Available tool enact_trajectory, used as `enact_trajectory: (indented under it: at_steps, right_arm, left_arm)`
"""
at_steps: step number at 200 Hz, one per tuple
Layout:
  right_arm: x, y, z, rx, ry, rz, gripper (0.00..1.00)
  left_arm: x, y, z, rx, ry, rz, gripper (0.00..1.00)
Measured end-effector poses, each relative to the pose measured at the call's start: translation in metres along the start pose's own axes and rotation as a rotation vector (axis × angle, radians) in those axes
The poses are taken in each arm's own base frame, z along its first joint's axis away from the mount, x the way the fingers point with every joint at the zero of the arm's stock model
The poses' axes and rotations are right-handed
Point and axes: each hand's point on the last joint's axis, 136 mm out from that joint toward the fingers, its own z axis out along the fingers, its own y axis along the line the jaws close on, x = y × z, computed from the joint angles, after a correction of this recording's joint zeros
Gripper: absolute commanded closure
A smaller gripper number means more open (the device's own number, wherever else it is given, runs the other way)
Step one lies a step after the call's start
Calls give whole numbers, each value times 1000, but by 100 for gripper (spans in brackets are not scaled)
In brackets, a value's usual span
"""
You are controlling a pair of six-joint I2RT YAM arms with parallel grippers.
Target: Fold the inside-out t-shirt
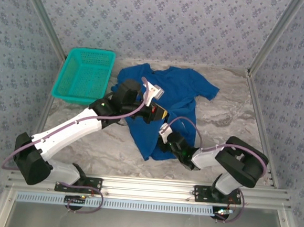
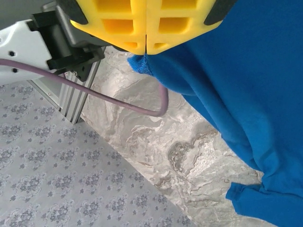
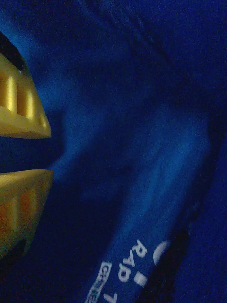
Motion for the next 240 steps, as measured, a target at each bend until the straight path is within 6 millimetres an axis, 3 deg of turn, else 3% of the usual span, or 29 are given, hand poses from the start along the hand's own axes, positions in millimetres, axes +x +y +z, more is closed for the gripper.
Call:
enact_trajectory:
  at_steps: [51, 68, 96, 113, 151, 175, 200, 240]
  right_arm:
    - [-35, -3, 36, 46, -59, 18, 72]
    - [-43, -14, 46, 79, -75, 55, 72]
    - [-45, -43, 63, 149, -76, 121, 71]
    - [-48, -49, 74, 171, -76, 131, 70]
    - [-76, -43, 88, 161, -125, 137, 67]
    - [-88, -34, 93, 139, -147, 136, 64]
    - [-85, -22, 103, 104, -121, 129, 62]
    - [-74, -3, 110, 73, -60, 152, 61]
  left_arm:
    - [-3, -3, -5, 2, -12, 9, 100]
    - [-7, -7, -9, 8, -27, 17, 100]
    - [-27, -24, -25, 33, -86, 50, 100]
    - [-45, -41, -35, 62, -143, 85, 100]
    - [-66, -69, -40, 95, -197, 152, 100]
    - [-67, -69, -28, 86, -186, 165, 100]
    - [-61, -59, -13, 56, -155, 166, 100]
    - [-64, -54, -14, 7, -168, 194, 100]
